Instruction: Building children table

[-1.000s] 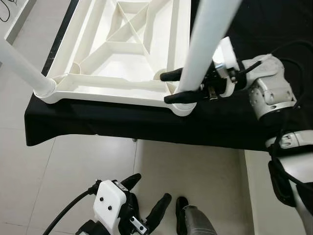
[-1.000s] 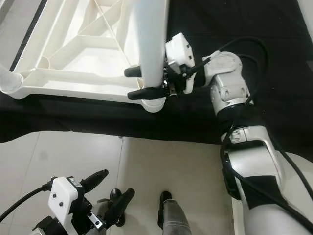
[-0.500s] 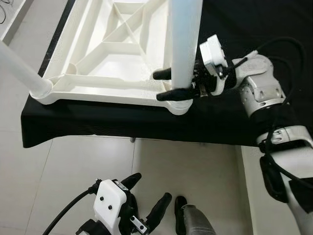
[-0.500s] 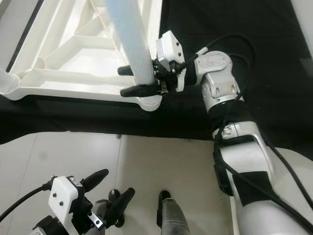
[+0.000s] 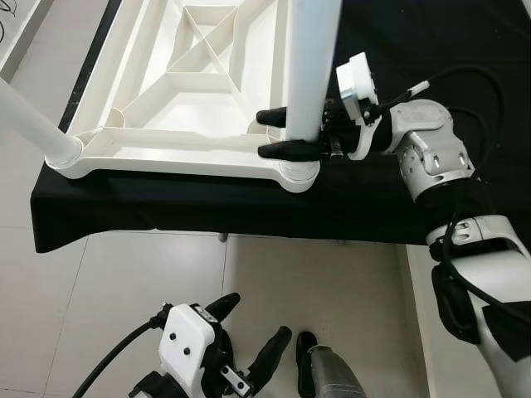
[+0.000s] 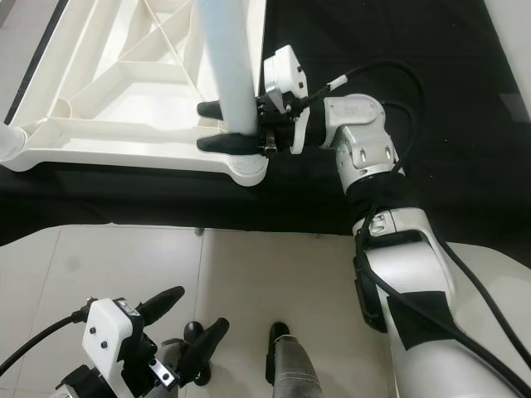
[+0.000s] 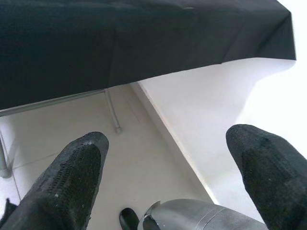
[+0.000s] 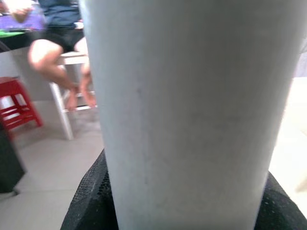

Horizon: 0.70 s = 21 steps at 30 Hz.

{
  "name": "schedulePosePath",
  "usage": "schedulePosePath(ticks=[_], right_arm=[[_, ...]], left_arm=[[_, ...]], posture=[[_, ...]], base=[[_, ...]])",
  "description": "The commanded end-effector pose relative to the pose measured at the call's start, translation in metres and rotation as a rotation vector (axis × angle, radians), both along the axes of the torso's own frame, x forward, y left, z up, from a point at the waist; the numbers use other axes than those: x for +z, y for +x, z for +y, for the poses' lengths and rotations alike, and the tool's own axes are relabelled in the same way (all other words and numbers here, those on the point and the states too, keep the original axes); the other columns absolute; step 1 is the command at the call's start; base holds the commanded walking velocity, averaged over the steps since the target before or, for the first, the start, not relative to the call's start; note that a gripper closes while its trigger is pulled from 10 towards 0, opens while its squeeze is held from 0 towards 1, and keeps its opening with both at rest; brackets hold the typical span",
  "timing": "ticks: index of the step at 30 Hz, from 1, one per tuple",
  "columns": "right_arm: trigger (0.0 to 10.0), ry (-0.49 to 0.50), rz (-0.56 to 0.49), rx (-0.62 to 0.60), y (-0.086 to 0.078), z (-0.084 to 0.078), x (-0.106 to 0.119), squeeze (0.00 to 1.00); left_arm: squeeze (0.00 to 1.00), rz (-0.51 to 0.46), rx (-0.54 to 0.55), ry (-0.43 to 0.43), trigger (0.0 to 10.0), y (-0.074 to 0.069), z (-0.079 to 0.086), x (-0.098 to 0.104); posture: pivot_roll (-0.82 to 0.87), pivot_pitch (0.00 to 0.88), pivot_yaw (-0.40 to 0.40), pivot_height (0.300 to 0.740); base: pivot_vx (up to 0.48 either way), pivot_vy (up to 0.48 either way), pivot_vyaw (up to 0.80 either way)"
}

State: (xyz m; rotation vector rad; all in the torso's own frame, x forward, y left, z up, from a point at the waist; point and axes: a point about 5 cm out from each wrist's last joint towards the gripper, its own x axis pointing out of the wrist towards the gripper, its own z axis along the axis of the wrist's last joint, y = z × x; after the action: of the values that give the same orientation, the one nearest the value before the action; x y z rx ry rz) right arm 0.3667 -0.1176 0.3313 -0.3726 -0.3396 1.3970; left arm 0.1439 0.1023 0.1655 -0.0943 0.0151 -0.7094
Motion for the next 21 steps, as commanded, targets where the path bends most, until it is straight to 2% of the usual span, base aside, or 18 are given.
schedulePosePath(ticks=[1, 2, 3, 5, 6, 8, 9, 10, 11, 12, 13, 14, 16, 17, 19, 20, 21], right_arm=[[10.0, -0.011, 0.111, -0.121, 0.008, 0.001, -0.029, 0.0], [10.0, 0.002, 0.13, -0.174, 0.01, 0.0, -0.034, 0.0], [10.0, 0.002, 0.13, -0.174, 0.01, 0.0, -0.034, 0.0], [10.0, 0.041, 0.196, -0.322, 0.008, -0.004, -0.05, 0.0], [10.0, 0.041, 0.196, -0.322, 0.008, -0.004, -0.05, 0.0], [10.0, 0.11, 0.257, -0.54, 0.0, -0.014, -0.069, 0.0], [10.0, 0.11, 0.257, -0.54, 0.0, -0.014, -0.069, 0.0], [10.0, 0.112, 0.253, -0.778, -0.007, -0.022, -0.087, 0.0], [10.0, 0.112, 0.236, -0.955, -0.013, -0.031, -0.097, 0.0], [10.0, 0.112, 0.236, -0.955, -0.013, -0.031, -0.097, 0.0], [10.0, 0.116, 0.255, -1.147, -0.065, -0.012, -0.141, 0.0], [10.0, 0.133, 0.276, -1.159, -0.077, -0.004, -0.148, 0.0], [10.0, 0.18, 0.309, -1.16, -0.079, 0.012, -0.15, 0.0], [10.0, 0.18, 0.309, -1.16, -0.079, 0.012, -0.15, 0.0], [10.0, 0.25, 0.305, -1.125, -0.064, 0.039, -0.138, 0.0], [10.0, 0.25, 0.305, -1.125, -0.064, 0.039, -0.138, 0.0], [10.0, 0.28, 0.301, -1.108, -0.054, 0.053, -0.13, 0.0]], left_arm=[[0.0, 0.048, -0.016, -0.002, 10.0, -0.004, -0.002, -0.008], [0.0, 0.049, -0.017, -0.003, 10.0, -0.004, -0.002, -0.008], [0.0, 0.049, -0.017, -0.003, 10.0, -0.004, -0.002, -0.008], [0.0, 0.048, -0.016, -0.005, 10.0, -0.004, -0.004, -0.008], [0.0, 0.048, -0.016, -0.005, 10.0, -0.004, -0.004, -0.008], [0.0, 0.047, -0.014, -0.008, 10.0, -0.004, -0.004, -0.008], [0.0, 0.047, -0.014, -0.008, 10.0, -0.004, -0.004, -0.008], [0.0, 0.047, -0.012, -0.008, 10.0, -0.003, -0.004, -0.009], [0.0, 0.048, -0.012, -0.009, 10.0, -0.003, -0.003, -0.009], [0.0, 0.048, -0.012, -0.009, 10.0, -0.003, -0.003, -0.009], [0.0, 0.045, -0.011, -0.017, 10.0, 0.001, -0.002, -0.009], [0.0, 0.044, -0.012, -0.02, 10.0, 0.004, -0.002, -0.01], [0.0, 0.042, -0.019, -0.023, 10.0, 0.006, -0.002, -0.01], [0.0, 0.042, -0.019, -0.023, 10.0, 0.006, -0.002, -0.01], [0.0, 0.031, -0.023, -0.012, 10.0, 0.011, -0.002, -0.012], [0.0, 0.031, -0.023, -0.012, 10.0, 0.011, -0.002, -0.012], [0.0, 0.022, -0.017, -0.003, 10.0, 0.016, -0.001, -0.014]], posture=[[0.07, 0.464, -0.014, 0.74], [0.06, 0.463, -0.026, 0.74], [0.06, 0.463, -0.026, 0.74], [0.05, 0.466, -0.04, 0.74], [0.05, 0.466, -0.04, 0.74], [0.04, 0.466, -0.048, 0.74], [0.04, 0.466, -0.048, 0.74], [0.03, 0.463, -0.052, 0.74], [0.03, 0.463, -0.052, 0.74], [0.03, 0.463, -0.052, 0.74], [0.01, 0.464, -0.042, 0.74], [0.01, 0.455, -0.026, 0.74], [0.01, 0.452, -0.025, 0.74], [0.01, 0.452, -0.025, 0.74], [0.02, 0.417, -0.021, 0.74], [0.02, 0.417, -0.021, 0.74], [0.03, 0.4, -0.023, 0.74]], base=[[0.0, 0.0, 0.0], [0.0, 0.0, 0.0], [0.0, 0.0, 0.0], [0.0, 0.0, 0.0], [0.0, 0.0, 0.0], [0.0, 0.0, 0.0], [0.0, 0.0, 0.0], [0.0, 0.0, 0.0], [0.0, 0.0, 0.0], [0.0, 0.0, 0.0], [0.0, 0.0, 0.0], [0.0, 0.0, 0.0], [0.0, 0.0, 0.0], [0.0, 0.0, 0.0], [0.0, 0.0, 0.0], [0.0, 0.0, 0.0], [0.0, 0.0, 0.0]])
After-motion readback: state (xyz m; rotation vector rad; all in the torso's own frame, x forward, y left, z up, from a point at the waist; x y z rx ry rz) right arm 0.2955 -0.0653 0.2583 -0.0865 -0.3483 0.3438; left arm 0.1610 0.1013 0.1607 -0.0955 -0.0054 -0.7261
